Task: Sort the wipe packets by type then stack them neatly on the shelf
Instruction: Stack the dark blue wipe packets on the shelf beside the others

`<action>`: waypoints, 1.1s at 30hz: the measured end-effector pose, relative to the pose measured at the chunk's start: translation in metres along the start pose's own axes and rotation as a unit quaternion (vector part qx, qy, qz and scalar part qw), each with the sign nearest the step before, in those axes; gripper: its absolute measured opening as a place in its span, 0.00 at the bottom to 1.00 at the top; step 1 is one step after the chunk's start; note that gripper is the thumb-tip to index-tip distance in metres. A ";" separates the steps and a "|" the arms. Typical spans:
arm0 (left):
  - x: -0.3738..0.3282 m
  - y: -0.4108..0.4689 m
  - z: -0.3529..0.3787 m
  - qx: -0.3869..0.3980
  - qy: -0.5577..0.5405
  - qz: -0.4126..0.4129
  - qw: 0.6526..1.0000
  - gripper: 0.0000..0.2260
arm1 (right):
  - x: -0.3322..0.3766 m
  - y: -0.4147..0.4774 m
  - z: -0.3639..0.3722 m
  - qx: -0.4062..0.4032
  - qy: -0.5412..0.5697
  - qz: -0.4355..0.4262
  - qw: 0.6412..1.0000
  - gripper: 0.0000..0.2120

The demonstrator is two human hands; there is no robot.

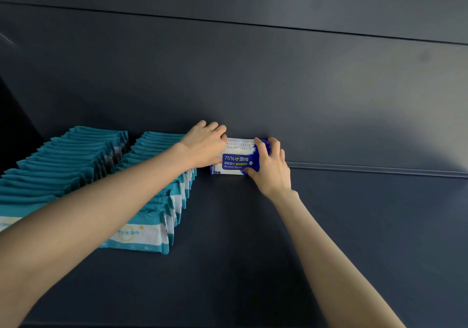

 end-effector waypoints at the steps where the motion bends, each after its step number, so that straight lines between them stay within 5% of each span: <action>1: 0.001 0.000 -0.001 0.003 -0.004 -0.004 1.000 0.22 | 0.000 0.000 -0.001 0.003 0.001 -0.001 1.000 0.36; 9: 0.009 -0.011 -0.017 -0.012 -0.086 -0.085 0.993 0.21 | 0.003 0.001 -0.024 0.004 0.011 -0.017 1.000 0.31; 16: -0.008 -0.032 -0.057 -0.117 -0.153 -0.160 0.968 0.17 | 0.012 -0.014 -0.076 -0.076 0.042 -0.034 0.996 0.17; 24: -0.065 -0.089 -0.099 -0.281 -0.284 -0.192 0.896 0.15 | 0.018 -0.098 -0.127 -0.181 0.039 -0.012 0.983 0.15; 33: -0.181 -0.207 -0.107 -0.231 -0.448 -0.076 0.860 0.18 | 0.024 -0.299 -0.133 -0.209 -0.033 0.122 0.970 0.16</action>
Point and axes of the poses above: each hand's wrist, its own y-axis towards the middle knuckle, its own z-axis out of the palm, x = y × z, the point moved 3 cm from there along y, towards the middle knuckle, and after that the axes turned 10 degrees about -x, right-handed, at the moved point
